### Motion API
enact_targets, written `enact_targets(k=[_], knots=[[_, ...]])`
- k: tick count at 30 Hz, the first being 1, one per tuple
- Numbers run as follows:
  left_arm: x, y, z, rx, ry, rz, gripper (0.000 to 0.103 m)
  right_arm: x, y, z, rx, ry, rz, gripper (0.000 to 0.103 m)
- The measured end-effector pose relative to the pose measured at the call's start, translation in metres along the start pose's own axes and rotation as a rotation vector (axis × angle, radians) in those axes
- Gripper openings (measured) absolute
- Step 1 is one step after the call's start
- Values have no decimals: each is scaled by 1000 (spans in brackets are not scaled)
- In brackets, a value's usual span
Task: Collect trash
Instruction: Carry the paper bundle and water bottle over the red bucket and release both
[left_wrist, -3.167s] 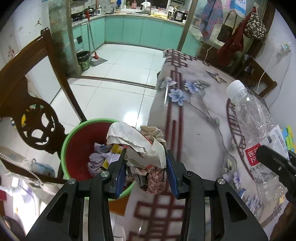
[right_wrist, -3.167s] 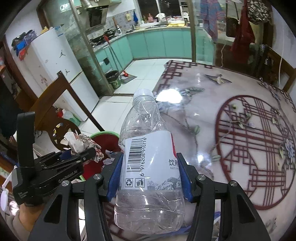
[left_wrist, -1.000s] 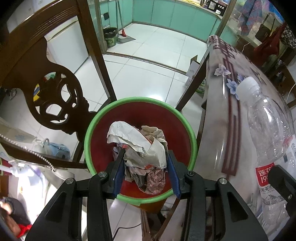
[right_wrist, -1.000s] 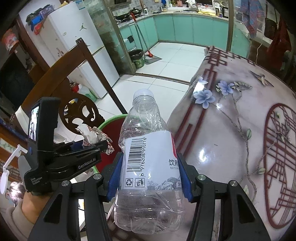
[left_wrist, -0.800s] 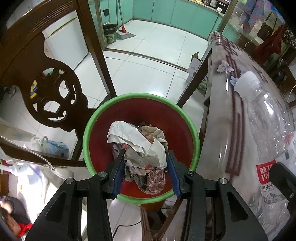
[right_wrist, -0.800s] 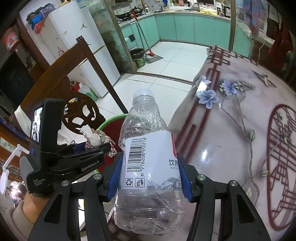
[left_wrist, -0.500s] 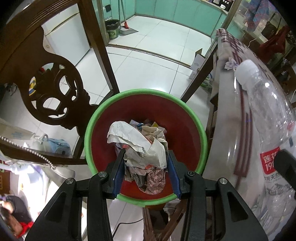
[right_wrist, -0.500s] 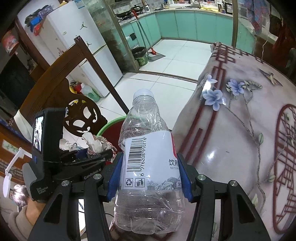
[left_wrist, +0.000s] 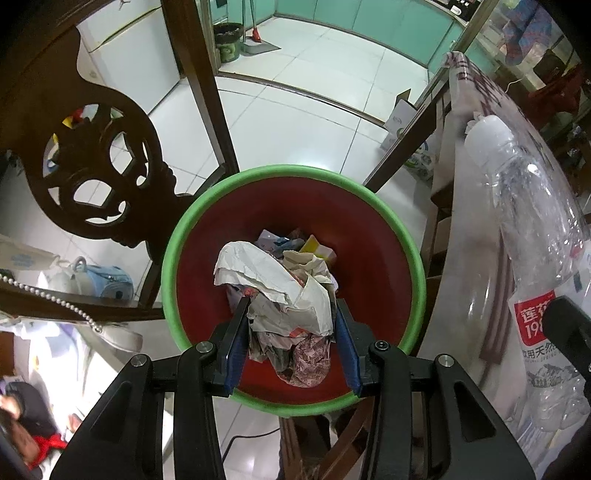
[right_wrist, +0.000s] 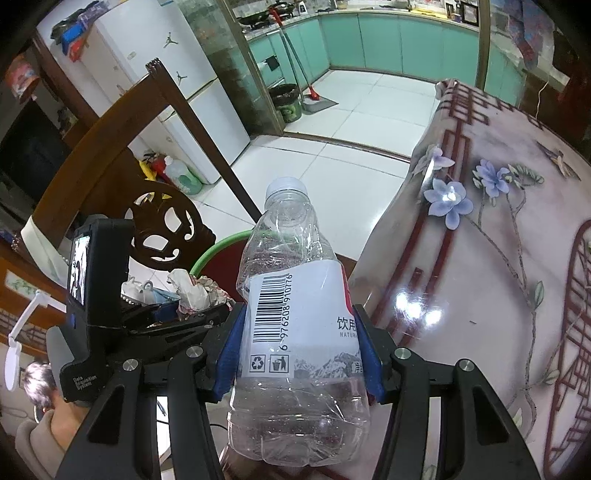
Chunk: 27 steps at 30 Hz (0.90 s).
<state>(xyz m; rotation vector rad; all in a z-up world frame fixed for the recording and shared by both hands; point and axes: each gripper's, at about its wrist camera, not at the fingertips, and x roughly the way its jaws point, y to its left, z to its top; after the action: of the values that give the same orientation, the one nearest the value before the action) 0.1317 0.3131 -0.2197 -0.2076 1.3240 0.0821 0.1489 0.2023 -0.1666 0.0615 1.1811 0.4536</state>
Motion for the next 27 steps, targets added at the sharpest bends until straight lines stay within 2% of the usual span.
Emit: enact_targets(k=[27], knots=[[15, 8, 9, -16, 29, 21, 43, 16, 3, 3, -38, 3, 9, 54]])
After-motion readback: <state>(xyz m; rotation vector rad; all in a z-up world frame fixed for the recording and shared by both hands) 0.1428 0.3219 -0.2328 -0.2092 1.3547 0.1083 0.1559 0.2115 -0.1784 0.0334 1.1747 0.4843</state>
